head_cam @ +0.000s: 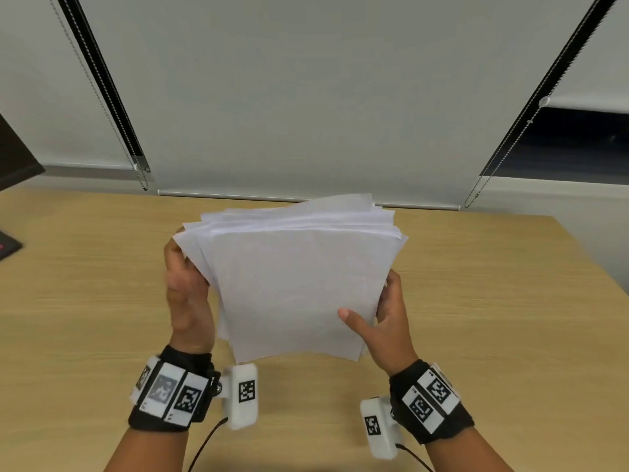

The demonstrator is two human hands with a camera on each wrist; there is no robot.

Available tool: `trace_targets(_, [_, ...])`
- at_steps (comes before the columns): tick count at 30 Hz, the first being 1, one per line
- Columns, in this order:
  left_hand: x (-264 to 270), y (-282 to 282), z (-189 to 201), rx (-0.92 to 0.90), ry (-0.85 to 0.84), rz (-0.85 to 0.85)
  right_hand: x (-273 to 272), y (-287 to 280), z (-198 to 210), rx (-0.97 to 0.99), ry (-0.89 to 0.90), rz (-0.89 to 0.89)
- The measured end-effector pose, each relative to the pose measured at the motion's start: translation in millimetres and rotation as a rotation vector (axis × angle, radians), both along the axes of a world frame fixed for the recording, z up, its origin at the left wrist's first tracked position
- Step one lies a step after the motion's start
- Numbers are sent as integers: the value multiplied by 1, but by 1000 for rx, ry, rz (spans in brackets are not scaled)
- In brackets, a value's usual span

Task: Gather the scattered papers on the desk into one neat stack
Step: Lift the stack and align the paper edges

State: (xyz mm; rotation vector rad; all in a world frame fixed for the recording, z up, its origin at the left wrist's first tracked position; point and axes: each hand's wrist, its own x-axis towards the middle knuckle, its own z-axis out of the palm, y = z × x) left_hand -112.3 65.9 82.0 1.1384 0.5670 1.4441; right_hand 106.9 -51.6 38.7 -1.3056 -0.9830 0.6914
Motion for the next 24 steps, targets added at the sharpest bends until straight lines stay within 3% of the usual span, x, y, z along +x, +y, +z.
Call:
trace_targets(3, [-1, 0, -16, -311, -60, -60, -5, -2, -7, -31, -16, 2])
trace_targets(8, [4, -5, -39, -410, 19, -64, -7, -4, -20, -68, 7, -34])
trace_targets(18, [4, -13, -48, -423, -1, -66, -19, -9, -34, -37, 38, -78])
trace_targets(24, [3, -13, -33, -290, 74, 29, -14, -7, -12, 34, 15, -61])
